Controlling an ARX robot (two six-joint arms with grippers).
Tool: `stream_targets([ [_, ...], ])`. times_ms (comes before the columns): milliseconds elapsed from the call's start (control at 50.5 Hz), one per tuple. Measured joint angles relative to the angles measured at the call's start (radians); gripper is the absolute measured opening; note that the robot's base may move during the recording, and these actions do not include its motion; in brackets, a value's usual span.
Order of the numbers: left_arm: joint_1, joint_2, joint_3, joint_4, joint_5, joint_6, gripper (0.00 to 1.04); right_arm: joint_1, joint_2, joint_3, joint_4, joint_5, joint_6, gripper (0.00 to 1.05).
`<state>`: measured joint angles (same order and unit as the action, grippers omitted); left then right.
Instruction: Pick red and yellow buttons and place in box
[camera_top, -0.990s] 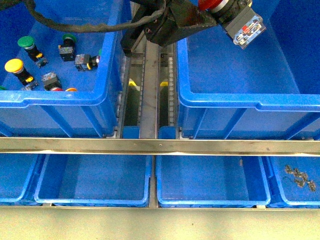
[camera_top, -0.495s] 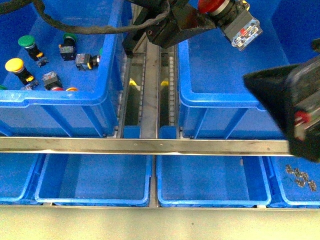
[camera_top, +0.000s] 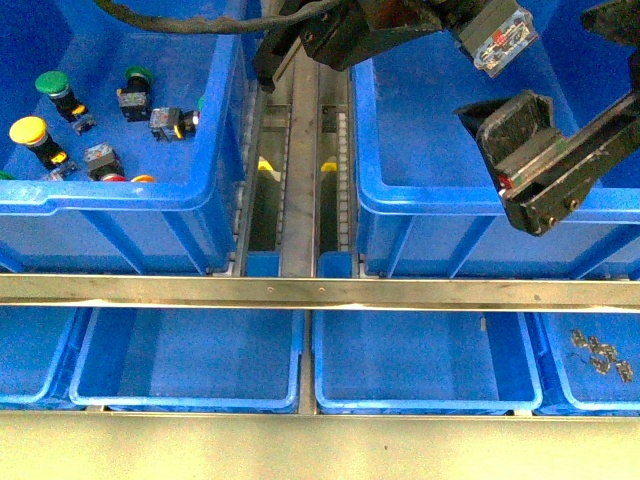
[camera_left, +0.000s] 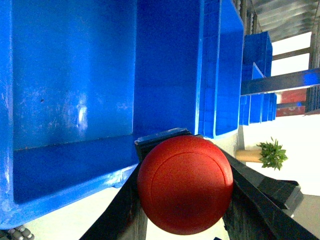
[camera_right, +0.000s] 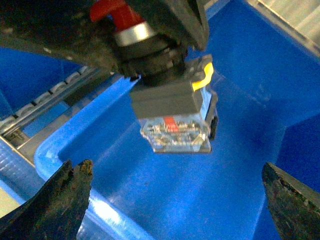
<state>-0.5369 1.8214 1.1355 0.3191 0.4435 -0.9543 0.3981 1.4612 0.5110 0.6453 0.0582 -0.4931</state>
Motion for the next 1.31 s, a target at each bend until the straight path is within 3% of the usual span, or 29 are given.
stream_targets([
  [634,0.003,0.028,0.003,-0.014,-0.022,0.011,0.33,0.058,0.141,0.124,0.077,0.043,-0.034,0.99],
  [1070,0.004,0.041,0.039,-0.027,-0.04,-0.002,0.33,0.079,0.143,0.114,0.055,0.033,0.005,0.33],
  [1307,0.004,0.045,0.044,-0.031,-0.043,-0.016,0.33,0.078,0.143,0.114,0.055,0.035,0.006,0.27],
])
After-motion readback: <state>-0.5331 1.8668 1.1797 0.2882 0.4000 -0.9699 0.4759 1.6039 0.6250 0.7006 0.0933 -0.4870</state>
